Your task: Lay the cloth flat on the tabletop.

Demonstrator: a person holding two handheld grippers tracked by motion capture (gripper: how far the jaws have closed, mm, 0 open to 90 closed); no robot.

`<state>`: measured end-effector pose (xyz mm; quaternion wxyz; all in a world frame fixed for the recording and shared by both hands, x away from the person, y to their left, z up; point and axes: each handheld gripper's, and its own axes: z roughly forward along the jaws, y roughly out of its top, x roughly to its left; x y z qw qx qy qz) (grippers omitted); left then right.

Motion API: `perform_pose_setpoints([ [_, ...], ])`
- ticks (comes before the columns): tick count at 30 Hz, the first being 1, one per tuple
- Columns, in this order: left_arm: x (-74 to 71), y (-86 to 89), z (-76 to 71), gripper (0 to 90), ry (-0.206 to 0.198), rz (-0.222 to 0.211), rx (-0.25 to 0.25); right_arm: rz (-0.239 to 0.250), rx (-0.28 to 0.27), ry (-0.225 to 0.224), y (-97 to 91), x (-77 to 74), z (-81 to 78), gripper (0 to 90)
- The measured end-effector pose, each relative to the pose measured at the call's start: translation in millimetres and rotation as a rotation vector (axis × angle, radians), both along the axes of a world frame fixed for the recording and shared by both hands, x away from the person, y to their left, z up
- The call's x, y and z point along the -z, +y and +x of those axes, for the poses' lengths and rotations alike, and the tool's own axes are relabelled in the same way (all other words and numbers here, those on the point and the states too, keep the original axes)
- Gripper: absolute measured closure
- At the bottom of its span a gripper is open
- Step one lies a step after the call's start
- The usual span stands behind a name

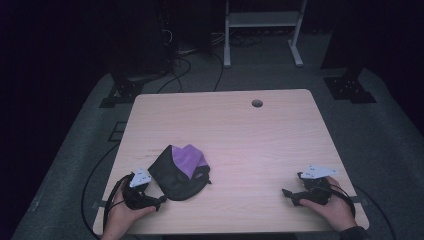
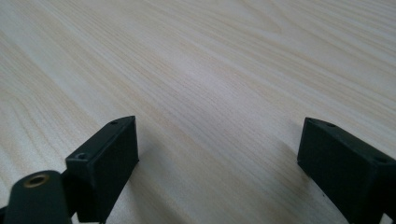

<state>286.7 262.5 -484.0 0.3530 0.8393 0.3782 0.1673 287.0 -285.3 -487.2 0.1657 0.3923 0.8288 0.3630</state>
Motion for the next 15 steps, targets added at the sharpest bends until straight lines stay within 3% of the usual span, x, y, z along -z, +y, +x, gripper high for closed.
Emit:
perform_pose_setpoints([
  [4, -0.8, 0.7, -3.2, 2.0, -0.005, -0.003, -0.005, -0.001, -0.004, -0.001, 0.1, 0.1, 1.2, 10.4],
  [7, -2.9, 3.1, -6.5, 14.6, -0.006, -0.019, 0.0, -0.003, -0.012, 0.002, -0.1, 0.1, 2.3, 10.0],
  [9, -6.2, 5.6, -7.6, 17.3, 0.005, -0.042, -0.007, -0.004, -0.016, 0.001, 0.0, 0.1, 2.9, 9.9],
  [15, -23.8, 7.9, -11.0, 17.4, -0.07, -0.052, -0.024, -0.003, -0.016, 0.002, 0.3, 0.1, 3.1, 9.8],
])
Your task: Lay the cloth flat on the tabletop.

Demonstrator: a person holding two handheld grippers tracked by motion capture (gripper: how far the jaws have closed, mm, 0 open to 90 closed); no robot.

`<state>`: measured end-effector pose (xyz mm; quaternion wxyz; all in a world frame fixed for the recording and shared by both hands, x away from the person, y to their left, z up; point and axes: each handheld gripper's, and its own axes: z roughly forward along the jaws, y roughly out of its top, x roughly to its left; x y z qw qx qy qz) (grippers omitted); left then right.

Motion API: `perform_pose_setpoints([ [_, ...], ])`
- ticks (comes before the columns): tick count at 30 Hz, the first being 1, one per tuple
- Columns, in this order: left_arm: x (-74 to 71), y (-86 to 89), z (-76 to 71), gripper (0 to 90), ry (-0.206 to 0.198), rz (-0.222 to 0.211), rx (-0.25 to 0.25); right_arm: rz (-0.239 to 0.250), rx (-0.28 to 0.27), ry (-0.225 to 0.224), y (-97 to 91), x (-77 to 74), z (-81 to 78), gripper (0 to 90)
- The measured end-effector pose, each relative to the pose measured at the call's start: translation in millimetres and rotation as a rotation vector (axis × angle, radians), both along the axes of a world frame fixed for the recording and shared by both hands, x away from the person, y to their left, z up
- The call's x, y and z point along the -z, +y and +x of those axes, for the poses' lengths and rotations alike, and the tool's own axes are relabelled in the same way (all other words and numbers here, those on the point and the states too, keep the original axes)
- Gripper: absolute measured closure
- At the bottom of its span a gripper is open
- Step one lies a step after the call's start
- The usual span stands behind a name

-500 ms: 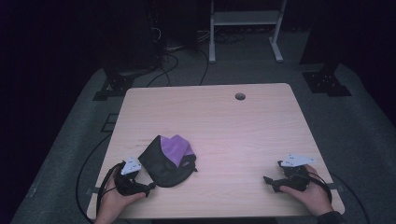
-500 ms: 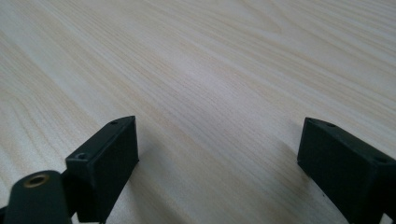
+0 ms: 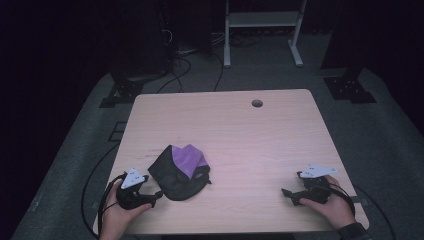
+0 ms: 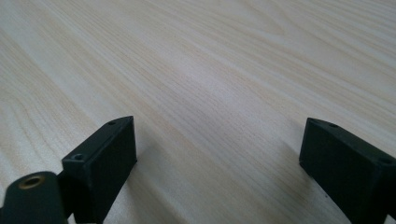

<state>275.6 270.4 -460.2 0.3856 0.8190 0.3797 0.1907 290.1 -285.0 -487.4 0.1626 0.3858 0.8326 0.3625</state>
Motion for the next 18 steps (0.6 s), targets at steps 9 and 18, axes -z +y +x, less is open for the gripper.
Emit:
perform_pose_setpoints([
  [9, -15.6, -14.8, 4.4, 14.9, -0.019, -0.027, 0.057, 0.001, 0.002, -0.001, 0.8, 0.1, 1.2, 9.7],
  [18, -17.7, -41.3, 15.0, 13.7, -0.018, -0.017, 0.112, 0.001, 0.003, -0.001, 0.9, 0.1, 1.2, 9.7],
])
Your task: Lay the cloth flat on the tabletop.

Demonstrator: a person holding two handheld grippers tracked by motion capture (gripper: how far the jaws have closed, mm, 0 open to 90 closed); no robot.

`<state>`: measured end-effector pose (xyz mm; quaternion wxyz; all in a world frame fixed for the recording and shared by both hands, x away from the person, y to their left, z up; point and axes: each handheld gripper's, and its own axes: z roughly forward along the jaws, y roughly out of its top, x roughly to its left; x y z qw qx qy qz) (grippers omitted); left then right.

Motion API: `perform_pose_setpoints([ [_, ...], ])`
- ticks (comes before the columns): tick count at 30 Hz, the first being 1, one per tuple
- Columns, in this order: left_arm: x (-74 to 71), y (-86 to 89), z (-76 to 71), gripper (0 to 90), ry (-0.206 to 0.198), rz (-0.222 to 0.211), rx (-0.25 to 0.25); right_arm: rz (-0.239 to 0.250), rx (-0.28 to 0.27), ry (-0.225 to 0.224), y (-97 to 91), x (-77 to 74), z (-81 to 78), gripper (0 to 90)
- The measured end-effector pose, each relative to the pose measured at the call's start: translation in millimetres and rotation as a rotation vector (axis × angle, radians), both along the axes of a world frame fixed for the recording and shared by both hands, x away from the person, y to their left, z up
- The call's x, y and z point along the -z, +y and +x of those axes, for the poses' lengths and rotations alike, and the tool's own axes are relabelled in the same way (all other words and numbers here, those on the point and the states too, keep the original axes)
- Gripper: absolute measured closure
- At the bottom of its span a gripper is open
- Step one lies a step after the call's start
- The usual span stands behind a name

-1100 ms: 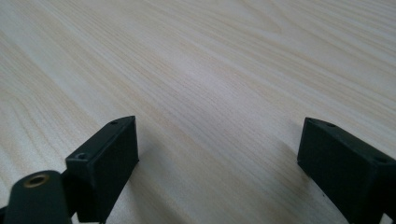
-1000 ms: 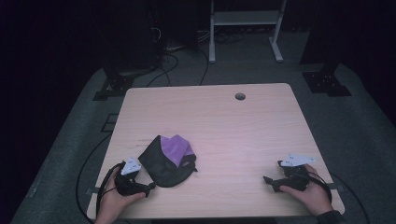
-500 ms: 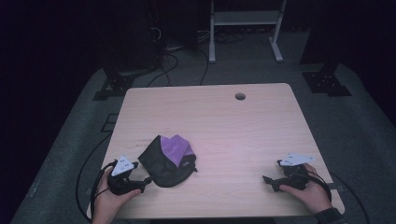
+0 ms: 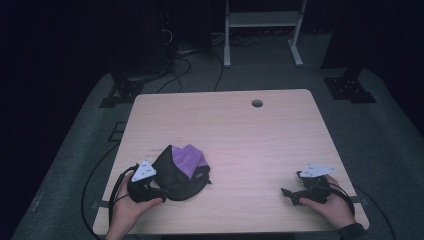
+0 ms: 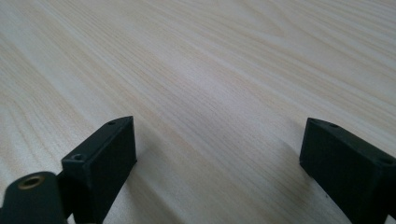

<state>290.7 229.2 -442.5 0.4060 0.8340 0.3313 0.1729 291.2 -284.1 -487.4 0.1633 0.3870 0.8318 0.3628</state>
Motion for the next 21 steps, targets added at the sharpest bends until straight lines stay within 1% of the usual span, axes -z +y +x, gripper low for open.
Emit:
perform_pose_setpoints([
  [3, 2.3, -7.9, 3.6, 13.6, 0.002, 0.004, 0.007, 0.0, 0.0, 0.0, -0.1, 0.0, 0.0, 9.6],
  [4, 5.6, -12.0, 6.9, 12.8, 0.01, 0.01, 0.006, 0.0, 0.0, 0.0, 0.0, 0.0, 0.0, 9.6],
  [5, 5.6, -12.0, 6.9, 12.8, 0.01, 0.01, 0.006, 0.0, 0.0, 0.0, 0.0, 0.0, 0.0, 9.6],
  [6, 8.0, -14.0, 8.7, 12.8, 0.019, 0.016, 0.01, 0.0, 0.0, 0.0, 0.0, 0.0, 0.0, 9.7],
  [10, 18.5, -24.5, 14.2, 12.8, 0.041, 0.063, 0.02, 0.0, 0.0, 0.0, 0.0, 0.0, 0.1, 9.6],
  [13, 24.1, -30.3, 17.3, 14.9, 0.034, 0.104, 0.022, 0.001, 0.005, 0.0, 0.4, 0.0, 0.5, 9.7],
  [14, 24.3, -31.0, 18.0, 21.1, 0.029, 0.112, 0.022, 0.001, 0.007, 0.0, 0.6, 0.0, 0.7, 9.6],
  [15, 24.0, -31.1, 18.8, 21.1, 0.028, 0.117, 0.024, 0.001, 0.007, 0.0, 0.6, 0.0, 0.7, 9.6],
  [16, 23.4, -30.4, 20.5, 30.9, 0.038, 0.112, 0.027, 0.001, 0.008, 0.0, 0.7, 0.0, 0.9, 9.6],
  [17, 23.4, -30.4, 20.5, 37.0, 0.038, 0.112, 0.027, 0.001, 0.008, 0.0, 0.7, 0.0, 0.9, 9.6],
  [18, 22.7, -29.6, 21.4, 44.2, 0.048, 0.105, 0.033, 0.001, 0.008, 0.0, 0.7, 0.0, 1.1, 9.6],
  [19, 22.1, -28.7, 22.2, 44.2, 0.059, 0.095, 0.033, 0.001, 0.008, 0.0, 0.7, 0.0, 1.1, 9.6],
  [20, 20.0, -27.3, 23.5, 56.9, 0.08, 0.076, 0.031, 0.0, 0.008, 0.0, 0.7, 0.0, 1.2, 9.7],
  [21, 20.0, -27.3, 23.5, 63.0, 0.08, 0.076, 0.031, 0.0, 0.008, 0.0, 0.7, 0.0, 1.2, 9.7],
])
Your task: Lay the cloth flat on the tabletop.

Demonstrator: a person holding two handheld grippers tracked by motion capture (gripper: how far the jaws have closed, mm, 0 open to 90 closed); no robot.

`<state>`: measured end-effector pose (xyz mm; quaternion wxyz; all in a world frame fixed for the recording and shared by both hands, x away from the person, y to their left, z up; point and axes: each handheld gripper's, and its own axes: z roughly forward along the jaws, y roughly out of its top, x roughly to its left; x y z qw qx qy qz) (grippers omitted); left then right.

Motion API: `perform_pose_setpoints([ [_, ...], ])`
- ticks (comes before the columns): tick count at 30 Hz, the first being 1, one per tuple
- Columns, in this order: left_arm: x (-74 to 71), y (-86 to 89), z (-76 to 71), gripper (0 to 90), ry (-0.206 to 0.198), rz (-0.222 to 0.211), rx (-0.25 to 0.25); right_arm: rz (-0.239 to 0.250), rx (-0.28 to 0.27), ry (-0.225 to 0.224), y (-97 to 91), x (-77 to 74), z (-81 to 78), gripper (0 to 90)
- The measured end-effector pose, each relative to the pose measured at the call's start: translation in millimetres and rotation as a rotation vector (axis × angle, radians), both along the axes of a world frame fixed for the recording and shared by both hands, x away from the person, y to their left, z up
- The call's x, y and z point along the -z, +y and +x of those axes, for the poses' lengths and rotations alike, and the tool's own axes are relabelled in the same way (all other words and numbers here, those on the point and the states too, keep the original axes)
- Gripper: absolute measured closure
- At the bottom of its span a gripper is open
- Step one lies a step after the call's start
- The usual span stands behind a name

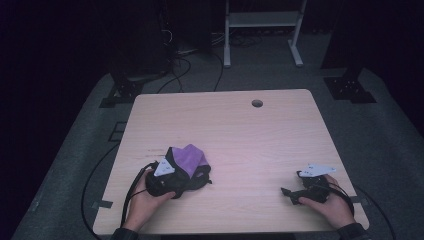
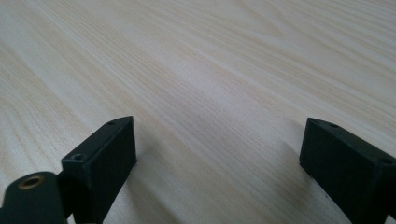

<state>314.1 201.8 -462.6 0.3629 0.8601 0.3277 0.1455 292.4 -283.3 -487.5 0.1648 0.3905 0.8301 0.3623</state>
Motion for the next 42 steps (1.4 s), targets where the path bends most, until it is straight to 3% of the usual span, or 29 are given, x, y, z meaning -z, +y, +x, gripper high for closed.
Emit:
perform_pose_setpoints([
  [4, -4.8, 1.0, 2.5, 72.3, 0.02, -0.029, 0.003, -0.001, 0.001, -0.001, 0.2, 0.0, 0.6, 9.7],
  [14, -24.9, -17.5, 10.2, 73.9, -0.035, -0.061, 0.075, 0.001, 0.007, 0.002, 0.9, -0.1, 1.4, 9.7],
  [19, -30.6, -38.3, 16.7, 74.1, -0.046, -0.078, 0.134, 0.0, 0.008, 0.0, 1.3, -0.1, 2.2, 9.8],
  [29, -32.5, -96.9, 27.4, 73.9, -0.044, -0.086, 0.266, 0.0, 0.011, -0.001, 1.3, -0.1, 2.2, 10.3],
  [33, -29.9, -117.2, 31.4, 73.5, -0.03, -0.096, 0.303, 0.004, 0.017, -0.005, 0.9, -0.5, 1.8, 13.5],
  [36, -23.2, -133.5, 33.8, 73.0, 0.003, -0.116, 0.337, 0.008, 0.021, -0.009, 1.3, -0.7, 1.8, 16.5],
  [37, -23.2, -133.5, 33.8, 72.4, 0.003, -0.116, 0.337, 0.008, 0.021, -0.009, 1.3, -0.7, 1.8, 16.5],
  [39, -20.3, -137.9, 33.9, 69.4, 0.005, -0.11, 0.343, 0.01, 0.03, -0.012, 2.0, -1.8, 2.0, 24.6],
  [42, -20.1, -134.4, 33.5, 62.5, 0.007, -0.133, 0.333, 0.008, 0.032, 0.003, 3.8, -4.6, 2.1, 32.3],
])
